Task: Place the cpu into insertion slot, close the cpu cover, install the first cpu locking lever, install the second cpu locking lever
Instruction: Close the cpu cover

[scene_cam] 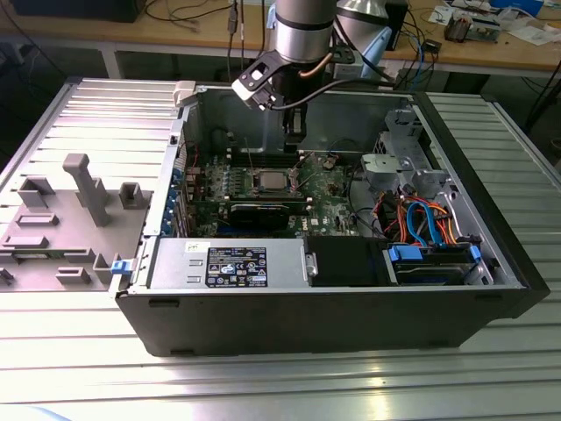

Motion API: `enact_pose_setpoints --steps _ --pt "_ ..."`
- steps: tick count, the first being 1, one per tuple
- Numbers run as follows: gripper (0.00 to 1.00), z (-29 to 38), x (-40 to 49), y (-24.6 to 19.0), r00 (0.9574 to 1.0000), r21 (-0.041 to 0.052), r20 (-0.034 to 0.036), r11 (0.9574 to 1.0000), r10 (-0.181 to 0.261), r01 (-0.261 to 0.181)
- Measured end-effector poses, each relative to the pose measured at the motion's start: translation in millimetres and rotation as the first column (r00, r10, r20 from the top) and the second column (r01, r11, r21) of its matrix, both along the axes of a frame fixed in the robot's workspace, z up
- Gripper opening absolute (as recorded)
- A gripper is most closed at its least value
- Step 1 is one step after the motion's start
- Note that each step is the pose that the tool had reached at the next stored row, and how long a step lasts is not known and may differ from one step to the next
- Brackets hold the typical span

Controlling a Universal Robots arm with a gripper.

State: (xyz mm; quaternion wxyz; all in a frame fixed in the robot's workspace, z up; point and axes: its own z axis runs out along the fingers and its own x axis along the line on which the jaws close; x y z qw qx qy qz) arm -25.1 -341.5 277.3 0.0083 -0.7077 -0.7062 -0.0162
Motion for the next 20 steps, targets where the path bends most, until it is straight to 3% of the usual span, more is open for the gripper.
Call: enact_pose_setpoints --steps 4,20 --pt "0.11 -0.1 5.6 0.0 1.0 0.0 0.0 1.0 0.0 0.0" --pt "0.11 -0.1 9.0 0.0 1.0 0.0 0.0 1.0 0.0 0.0"
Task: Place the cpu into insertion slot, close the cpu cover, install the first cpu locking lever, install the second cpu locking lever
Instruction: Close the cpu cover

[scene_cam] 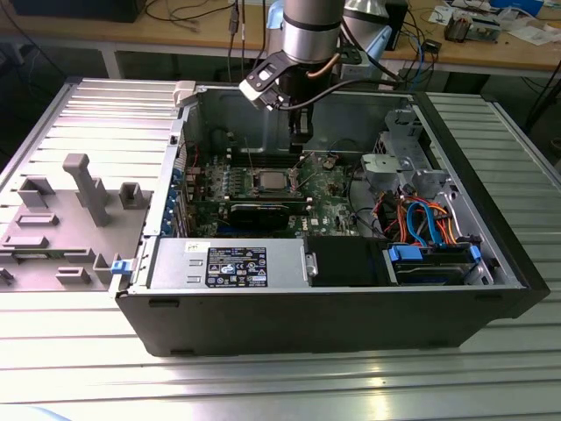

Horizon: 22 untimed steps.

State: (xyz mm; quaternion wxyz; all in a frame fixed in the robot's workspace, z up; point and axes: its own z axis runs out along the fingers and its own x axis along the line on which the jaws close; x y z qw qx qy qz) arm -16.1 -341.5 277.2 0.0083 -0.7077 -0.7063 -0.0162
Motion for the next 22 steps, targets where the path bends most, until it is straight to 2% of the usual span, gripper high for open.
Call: enact_pose_setpoints --steps 19,21,22 --pt "0.11 0.0 3.5 0.0 1.0 0.0 0.0 1.0 0.0 0.0" --pt "0.11 0.0 7.1 0.0 1.0 -0.0001 0.0 1.0 0.001 -0.001" --pt "0.11 -0.1 8.8 -0.1 0.9992 -0.0001 0.0 0.9992 0.04 -0.04"
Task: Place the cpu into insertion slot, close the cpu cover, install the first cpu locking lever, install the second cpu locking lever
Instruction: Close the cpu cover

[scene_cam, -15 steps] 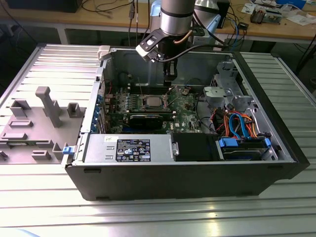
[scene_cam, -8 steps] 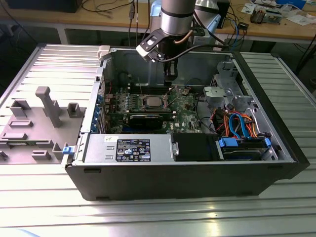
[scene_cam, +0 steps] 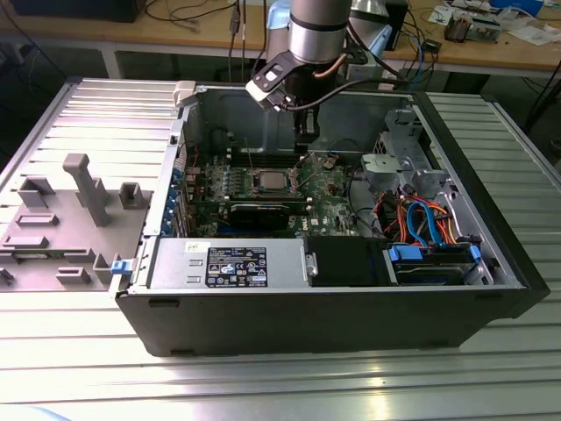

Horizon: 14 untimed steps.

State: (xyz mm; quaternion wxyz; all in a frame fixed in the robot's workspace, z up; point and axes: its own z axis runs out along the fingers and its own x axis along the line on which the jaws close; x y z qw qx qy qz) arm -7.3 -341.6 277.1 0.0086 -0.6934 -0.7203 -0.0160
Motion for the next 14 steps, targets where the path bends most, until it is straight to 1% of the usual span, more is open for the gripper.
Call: enact_pose_setpoints --steps 1,2,5,10,14 --pt "0.11 -0.5 5.1 0.0 1.0 0.0002 -0.0002 1.0 0.002 -0.002" --pt "0.11 -1.4 12.2 0.0 1.0 0.0 -0.0003 1.0 0.002 -0.002" --pt "0.11 -2.7 19.4 0.0 1.0 0.0003 -0.0002 1.0 0.002 -0.002" --pt "0.11 -5.7 38.5 0.3 1.0 0.0001 -0.0004 1.0 0.002 -0.002" --pt "0.11 -8.1 47.3 0.6 1.0 0.0001 -0.0003 1.0 0.002 -0.002"
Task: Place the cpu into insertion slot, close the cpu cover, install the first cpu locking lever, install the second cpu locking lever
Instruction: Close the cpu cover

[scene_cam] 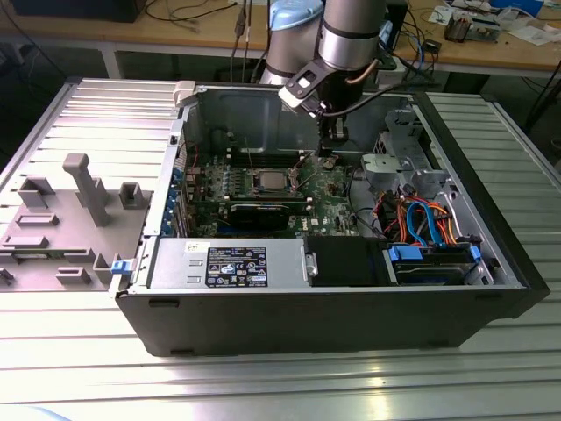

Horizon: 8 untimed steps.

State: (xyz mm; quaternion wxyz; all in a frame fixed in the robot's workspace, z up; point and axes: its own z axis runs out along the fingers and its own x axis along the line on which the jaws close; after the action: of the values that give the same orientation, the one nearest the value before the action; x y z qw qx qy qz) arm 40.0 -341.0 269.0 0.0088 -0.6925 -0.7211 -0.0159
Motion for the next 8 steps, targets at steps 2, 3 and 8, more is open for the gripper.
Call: enact_pose_setpoints --steps 2,3,8 --pt "0.11 -2.4 3.7 0.0 1.0 0.0 0.0 1.0 0.0 0.0" --pt "0.11 -3.5 4.8 0.0 1.0 0.0 -0.0001 1.0 0.0 0.0" --pt "0.11 -12.8 6.6 0.1 1.0 0.0001 0.0 1.0 0.0 0.0"
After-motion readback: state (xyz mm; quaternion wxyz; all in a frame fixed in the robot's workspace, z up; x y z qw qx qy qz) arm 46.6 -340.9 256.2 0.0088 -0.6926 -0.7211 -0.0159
